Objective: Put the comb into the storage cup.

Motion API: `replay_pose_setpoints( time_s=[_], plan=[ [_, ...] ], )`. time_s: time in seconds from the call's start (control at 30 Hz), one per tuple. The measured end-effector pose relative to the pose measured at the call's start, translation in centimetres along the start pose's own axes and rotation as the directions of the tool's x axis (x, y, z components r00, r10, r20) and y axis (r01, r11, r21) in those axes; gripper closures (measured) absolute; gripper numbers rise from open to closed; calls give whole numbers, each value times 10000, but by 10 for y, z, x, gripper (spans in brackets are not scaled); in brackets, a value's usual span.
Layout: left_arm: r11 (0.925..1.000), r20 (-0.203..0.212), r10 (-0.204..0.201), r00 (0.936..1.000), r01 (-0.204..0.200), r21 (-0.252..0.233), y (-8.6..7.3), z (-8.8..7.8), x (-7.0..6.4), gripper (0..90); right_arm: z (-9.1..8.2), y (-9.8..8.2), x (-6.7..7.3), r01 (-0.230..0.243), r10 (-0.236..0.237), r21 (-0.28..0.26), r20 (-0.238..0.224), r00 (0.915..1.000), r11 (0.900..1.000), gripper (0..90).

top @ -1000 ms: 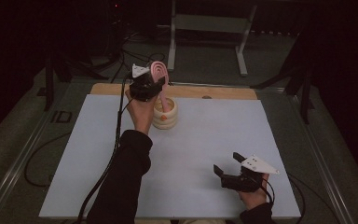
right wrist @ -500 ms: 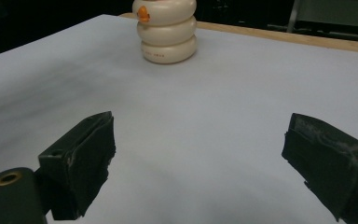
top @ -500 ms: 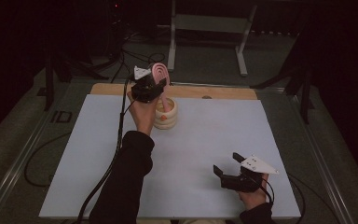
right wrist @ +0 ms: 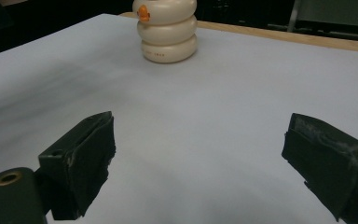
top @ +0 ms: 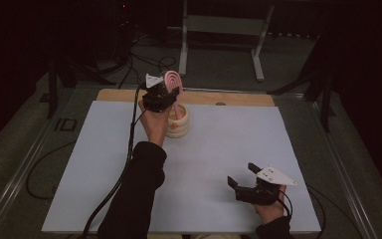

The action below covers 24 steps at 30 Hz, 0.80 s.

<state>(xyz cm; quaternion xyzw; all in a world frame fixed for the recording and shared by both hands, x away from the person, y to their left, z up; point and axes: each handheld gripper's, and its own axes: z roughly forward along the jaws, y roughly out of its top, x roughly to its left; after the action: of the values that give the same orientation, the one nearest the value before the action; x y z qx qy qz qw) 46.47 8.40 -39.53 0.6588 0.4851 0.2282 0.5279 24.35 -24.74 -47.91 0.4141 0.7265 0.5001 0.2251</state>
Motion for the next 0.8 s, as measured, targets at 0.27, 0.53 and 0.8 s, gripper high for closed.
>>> replay_pose_setpoints(
  time_s=[0.27,0.53,0.8],
  plan=[
    [10000,-39,-36,10000,36,26,-5,1,-1,645,0,0,1,44,-44,35,14,10000,10000,88],
    [10000,-20,-42,10000,42,61,-9,3,-3,645,0,0,1,35,-35,22,17,10000,10000,89],
    [10000,-79,-82,9999,82,3,-11,2,-2,645,1,0,1,48,-48,47,12,10000,10000,89]
  ],
)
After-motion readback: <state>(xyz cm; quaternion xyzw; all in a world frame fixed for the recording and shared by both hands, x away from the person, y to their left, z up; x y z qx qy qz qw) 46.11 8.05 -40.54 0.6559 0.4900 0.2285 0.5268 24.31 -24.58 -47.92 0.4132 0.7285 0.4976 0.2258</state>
